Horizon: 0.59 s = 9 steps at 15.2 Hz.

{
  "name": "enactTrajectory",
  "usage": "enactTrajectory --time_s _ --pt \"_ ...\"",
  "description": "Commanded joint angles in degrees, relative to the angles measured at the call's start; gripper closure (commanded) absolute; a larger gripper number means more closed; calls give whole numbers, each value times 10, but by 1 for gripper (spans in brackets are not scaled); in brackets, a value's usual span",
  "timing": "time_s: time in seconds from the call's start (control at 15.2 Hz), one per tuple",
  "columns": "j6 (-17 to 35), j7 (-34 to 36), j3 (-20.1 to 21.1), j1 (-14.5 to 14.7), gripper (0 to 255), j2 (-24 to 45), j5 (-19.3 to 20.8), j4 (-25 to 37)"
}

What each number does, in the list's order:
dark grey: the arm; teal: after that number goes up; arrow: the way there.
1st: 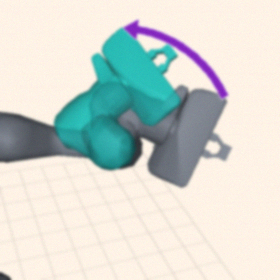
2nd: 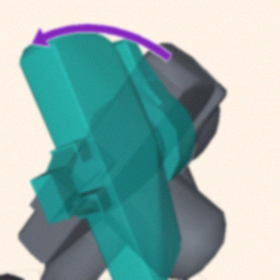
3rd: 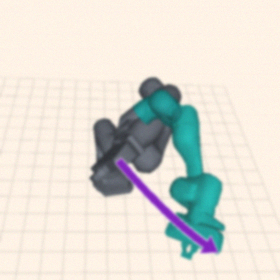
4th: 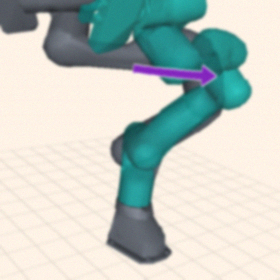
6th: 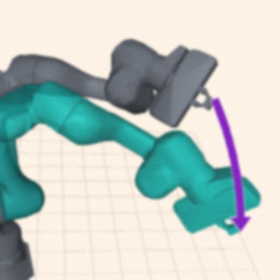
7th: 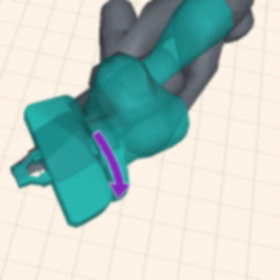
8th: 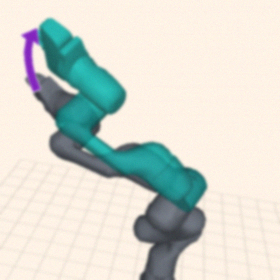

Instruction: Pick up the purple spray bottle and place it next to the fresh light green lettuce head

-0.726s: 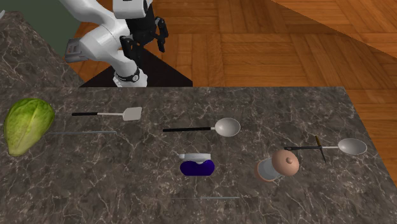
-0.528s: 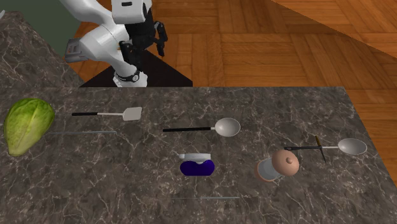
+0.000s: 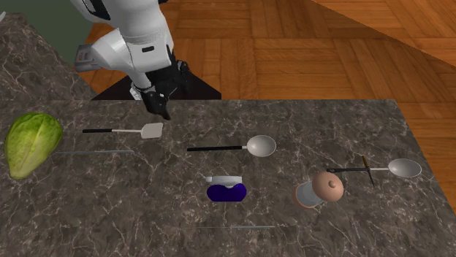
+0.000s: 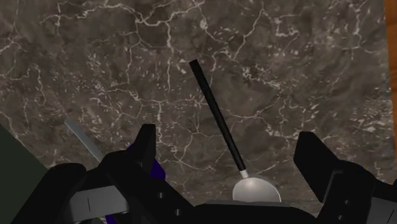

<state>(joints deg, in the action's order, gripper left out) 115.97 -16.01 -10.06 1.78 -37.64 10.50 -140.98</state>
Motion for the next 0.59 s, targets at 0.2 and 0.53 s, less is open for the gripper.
enactTrajectory --time_s 0.2,0.53 --pt "108 -97 -60 15 0 73 9 19" --pt "201 -205 -122 48 0 166 -21 66"
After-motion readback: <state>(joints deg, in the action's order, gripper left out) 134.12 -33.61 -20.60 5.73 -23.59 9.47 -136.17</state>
